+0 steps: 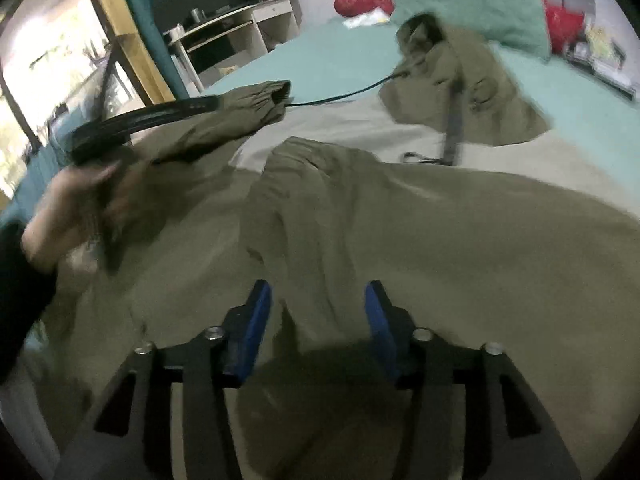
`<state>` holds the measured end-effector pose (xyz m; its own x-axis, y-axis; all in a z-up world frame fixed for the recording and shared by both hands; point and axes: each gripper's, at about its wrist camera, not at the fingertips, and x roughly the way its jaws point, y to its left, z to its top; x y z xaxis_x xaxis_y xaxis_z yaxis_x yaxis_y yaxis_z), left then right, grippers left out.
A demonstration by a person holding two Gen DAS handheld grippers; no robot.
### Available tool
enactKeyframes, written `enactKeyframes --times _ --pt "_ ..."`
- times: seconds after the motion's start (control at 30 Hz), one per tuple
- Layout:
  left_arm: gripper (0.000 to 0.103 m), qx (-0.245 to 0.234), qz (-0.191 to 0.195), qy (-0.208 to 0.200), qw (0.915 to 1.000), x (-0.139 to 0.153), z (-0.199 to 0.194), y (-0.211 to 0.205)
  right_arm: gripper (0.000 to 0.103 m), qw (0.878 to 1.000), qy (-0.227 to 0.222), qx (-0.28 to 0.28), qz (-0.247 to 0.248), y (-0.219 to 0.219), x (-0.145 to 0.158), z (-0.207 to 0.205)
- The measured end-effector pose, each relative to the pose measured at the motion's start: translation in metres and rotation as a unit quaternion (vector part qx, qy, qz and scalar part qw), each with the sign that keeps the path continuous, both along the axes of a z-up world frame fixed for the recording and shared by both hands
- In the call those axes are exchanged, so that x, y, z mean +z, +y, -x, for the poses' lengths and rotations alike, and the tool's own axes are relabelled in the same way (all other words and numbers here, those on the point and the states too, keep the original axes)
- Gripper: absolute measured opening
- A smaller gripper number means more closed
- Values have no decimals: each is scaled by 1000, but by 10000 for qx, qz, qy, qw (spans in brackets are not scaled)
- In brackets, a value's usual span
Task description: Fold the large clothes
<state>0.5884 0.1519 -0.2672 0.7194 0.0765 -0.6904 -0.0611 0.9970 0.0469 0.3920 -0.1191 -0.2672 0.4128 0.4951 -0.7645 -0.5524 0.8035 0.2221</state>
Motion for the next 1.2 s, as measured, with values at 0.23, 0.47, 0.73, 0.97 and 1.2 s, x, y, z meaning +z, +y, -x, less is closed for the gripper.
enactKeyframes --times 0.23,0.47,0.73,0.97,1.2 --pt "28 230 -310 656 9971 -49 -35 -1 59 9944 -508 -659 655 -111 11 77" --pt "5 297 285 -237 9989 27 8 -23 59 9917 -487 -1104 441 -157 33 62" --pt "6 -1164 797 -507 9887 120 67 -156 59 9807 -726 -1814 67 -211 60 46" --pt "10 -2177 726 800 9700 66 102 -273 59 9704 -421 -2372 -146 -261 54 54" --pt "56 -2477 1619 1203 9476 55 141 -239 59 9703 -280 -2403 13 -276 42 55"
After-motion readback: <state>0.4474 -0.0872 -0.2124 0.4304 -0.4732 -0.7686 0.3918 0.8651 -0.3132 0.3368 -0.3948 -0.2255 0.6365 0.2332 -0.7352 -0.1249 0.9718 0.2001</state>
